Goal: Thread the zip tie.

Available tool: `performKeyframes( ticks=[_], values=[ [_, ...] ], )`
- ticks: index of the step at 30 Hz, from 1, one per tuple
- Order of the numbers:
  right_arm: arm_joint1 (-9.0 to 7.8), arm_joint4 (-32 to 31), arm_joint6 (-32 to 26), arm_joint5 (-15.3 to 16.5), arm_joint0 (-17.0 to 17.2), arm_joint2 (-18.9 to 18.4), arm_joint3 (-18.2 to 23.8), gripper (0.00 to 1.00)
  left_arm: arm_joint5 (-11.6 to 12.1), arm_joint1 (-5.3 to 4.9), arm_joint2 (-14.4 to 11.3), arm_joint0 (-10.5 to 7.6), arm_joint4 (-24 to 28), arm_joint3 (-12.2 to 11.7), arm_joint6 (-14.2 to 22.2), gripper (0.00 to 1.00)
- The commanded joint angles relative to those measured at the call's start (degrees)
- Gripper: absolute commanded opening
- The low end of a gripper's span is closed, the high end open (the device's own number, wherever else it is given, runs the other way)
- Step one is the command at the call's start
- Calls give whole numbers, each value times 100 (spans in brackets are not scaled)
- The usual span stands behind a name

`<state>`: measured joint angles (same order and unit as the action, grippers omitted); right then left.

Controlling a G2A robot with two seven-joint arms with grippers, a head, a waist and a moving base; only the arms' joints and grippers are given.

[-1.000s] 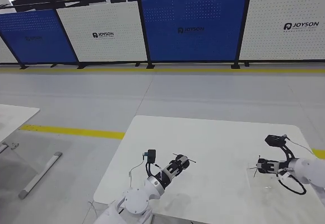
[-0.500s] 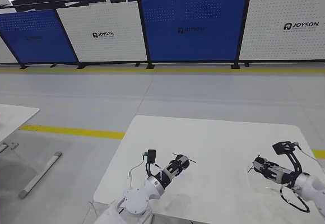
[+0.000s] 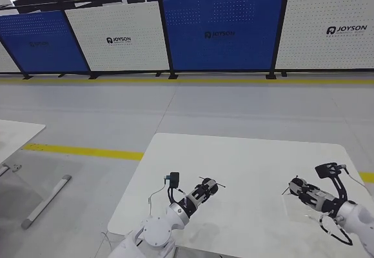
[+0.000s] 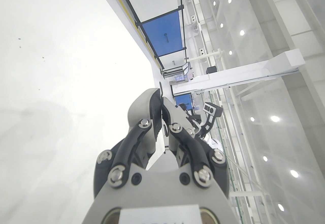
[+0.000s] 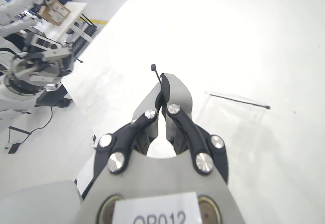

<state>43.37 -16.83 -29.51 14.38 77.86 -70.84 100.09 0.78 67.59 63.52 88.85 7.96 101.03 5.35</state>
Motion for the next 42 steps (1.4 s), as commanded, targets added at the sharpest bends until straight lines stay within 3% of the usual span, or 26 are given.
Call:
performKeyframes(
  ticks=[1, 6, 11, 31, 36, 42],
  values=[
    [-9, 22, 540, 422, 394, -135, 170, 0, 0, 0, 0, 0, 0, 0, 0, 0],
    [40, -64, 1455, 510, 939, -61, 462, 0, 0, 0, 0, 0, 0, 0, 0, 0],
    [139, 183, 1309, 510, 613, 384, 297, 0, 0, 0, 0, 0, 0, 0, 0, 0],
    [139, 183, 1309, 510, 613, 384, 297, 0, -7, 7, -29, -34, -116, -45, -50, 0],
    [139, 183, 1309, 510, 613, 384, 297, 0, 20, 26, -166, -94, -319, -125, -42, 0],
    [139, 183, 1309, 510, 613, 384, 297, 0, -187, 119, -672, -270, -796, -392, -311, 0]
  ],
)
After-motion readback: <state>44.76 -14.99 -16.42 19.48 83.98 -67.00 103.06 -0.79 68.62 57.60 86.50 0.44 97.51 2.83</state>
